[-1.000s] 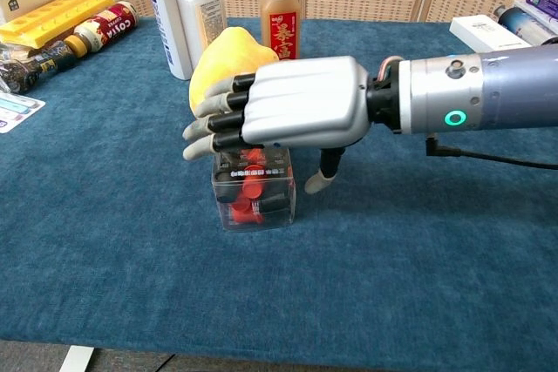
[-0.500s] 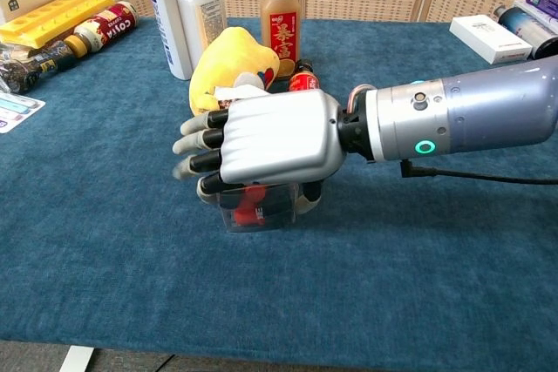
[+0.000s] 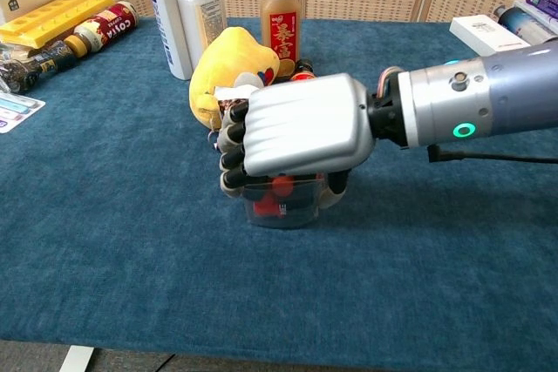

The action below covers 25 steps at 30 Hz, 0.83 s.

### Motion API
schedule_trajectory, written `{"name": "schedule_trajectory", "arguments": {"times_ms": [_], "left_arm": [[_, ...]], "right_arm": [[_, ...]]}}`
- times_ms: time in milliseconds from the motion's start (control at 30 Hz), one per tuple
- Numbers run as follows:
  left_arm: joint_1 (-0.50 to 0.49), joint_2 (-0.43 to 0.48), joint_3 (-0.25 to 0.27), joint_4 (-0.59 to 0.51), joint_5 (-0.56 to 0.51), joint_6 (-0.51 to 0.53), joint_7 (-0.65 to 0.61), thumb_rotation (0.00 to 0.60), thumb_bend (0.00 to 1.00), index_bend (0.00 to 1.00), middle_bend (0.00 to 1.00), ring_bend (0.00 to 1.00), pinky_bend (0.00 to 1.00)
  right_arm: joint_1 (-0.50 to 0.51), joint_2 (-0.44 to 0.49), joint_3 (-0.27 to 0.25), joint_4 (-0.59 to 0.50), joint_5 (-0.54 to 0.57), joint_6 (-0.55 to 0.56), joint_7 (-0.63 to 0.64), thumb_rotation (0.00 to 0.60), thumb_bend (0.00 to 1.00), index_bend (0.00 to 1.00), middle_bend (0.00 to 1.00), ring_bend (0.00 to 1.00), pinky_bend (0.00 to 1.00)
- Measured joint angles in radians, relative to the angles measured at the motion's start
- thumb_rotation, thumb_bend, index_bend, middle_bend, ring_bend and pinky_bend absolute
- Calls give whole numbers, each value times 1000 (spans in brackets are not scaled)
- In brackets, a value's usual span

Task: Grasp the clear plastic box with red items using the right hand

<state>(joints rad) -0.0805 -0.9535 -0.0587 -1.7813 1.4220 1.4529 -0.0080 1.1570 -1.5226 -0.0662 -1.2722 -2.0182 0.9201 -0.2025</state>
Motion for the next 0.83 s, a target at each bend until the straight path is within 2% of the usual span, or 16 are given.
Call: {"name": "schedule_trajectory", "arguments": {"times_ms": [233, 567, 833], "left_arm": [[2, 4, 5, -8, 14, 5, -8, 600, 0, 0, 0, 0, 0], [3, 7, 13, -17, 33, 7, -12, 600, 0, 0, 0, 0, 0], [0, 3, 15, -20, 38, 3, -3, 600, 0, 0, 0, 0, 0]], "right_arm": [[-3, 110, 16, -147, 28, -23, -83, 600, 110, 567, 586, 240, 263], [13, 250, 95, -356, 95, -101, -212, 600, 116, 572, 587, 240, 266], [32, 296, 151, -439, 143, -161, -275, 600, 117, 575, 586, 240, 266]]}}
